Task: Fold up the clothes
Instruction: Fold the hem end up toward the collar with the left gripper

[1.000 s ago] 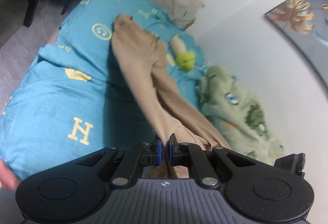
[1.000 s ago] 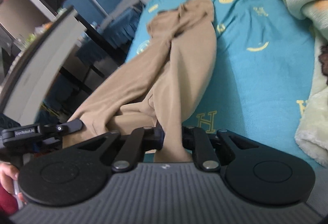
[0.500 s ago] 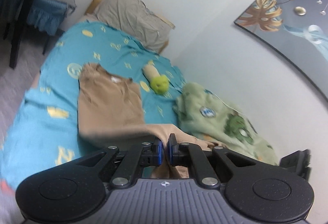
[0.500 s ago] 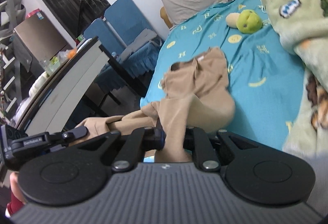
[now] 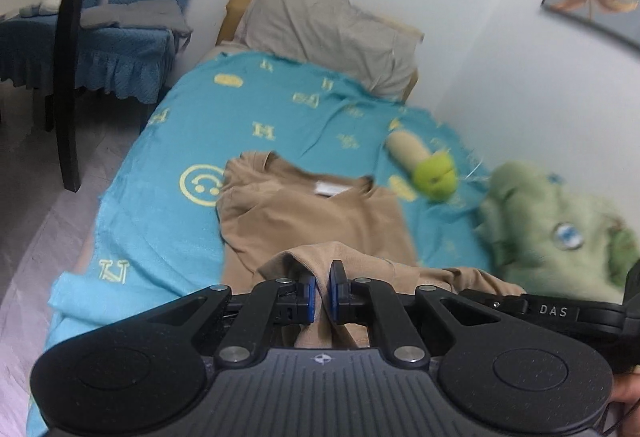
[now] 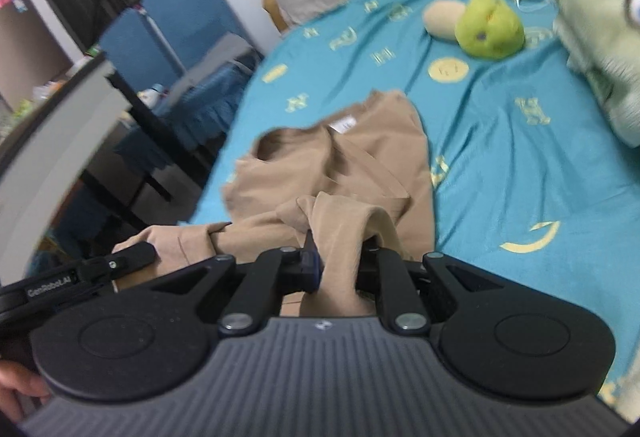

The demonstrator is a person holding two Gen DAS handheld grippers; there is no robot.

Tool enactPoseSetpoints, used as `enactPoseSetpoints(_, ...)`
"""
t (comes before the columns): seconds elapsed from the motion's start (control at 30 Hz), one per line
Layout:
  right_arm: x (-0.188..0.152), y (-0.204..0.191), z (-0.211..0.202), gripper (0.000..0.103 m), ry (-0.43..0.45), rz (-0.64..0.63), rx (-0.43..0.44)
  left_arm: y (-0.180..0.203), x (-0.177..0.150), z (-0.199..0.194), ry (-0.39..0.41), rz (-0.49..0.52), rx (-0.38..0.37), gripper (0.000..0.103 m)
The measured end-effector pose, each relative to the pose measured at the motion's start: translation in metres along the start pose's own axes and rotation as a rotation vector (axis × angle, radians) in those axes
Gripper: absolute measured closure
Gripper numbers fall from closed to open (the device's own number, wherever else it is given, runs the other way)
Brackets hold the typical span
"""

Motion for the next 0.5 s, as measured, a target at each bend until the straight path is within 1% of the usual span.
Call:
enactPoseSetpoints(0.07, -0.007, 0.007, 0.022, 0.090, -0.014, -0.025, -0.025, -0.007, -0.007, 0.023, -0.012, 0.040, 0.019, 0.095)
enactPoseSetpoints(0.17, -0.017, 0.019, 0.050, 0.089, -0.037, -0.057, -0.061, -0.020, -0.023, 0.060, -0.062, 0.046, 0.048, 0.094)
enactPoseSetpoints(0.27, -0.027, 0.027, 0.067, 0.089, -0.074, -0.057, -0.074, -0.032, -0.038, 0.085, -0.113, 0.051, 0.079, 0.093)
enactPoseSetpoints(0.33, -0.030, 0.029, 0.072, 0.089, -0.081, -0.060, -0.073, -0.034, -0.044, 0.093, -0.131, 0.068, 0.090, 0.092)
enactPoseSetpoints(0.47, -0.029, 0.026, 0.069, 0.088, -0.082, -0.061, -0.081, -0.030, -0.043, 0.089, -0.126, 0.108, 0.106, 0.091)
enactPoseSetpoints(0.5, -0.028, 0.024, 0.067, 0.088, -0.080, -0.073, -0.088, -0.027, -0.041, 0.086, -0.121, 0.124, 0.109, 0.089)
Point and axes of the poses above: each gripper's, at about its wrist camera, not at the fingertips, and z roughly the way its jaws point, y to its right, x to its top, the point moved 10 cm from there along z, roughly the way its jaws point, and after that the axes turned 5 degrees about y, right-handed, at the moved point
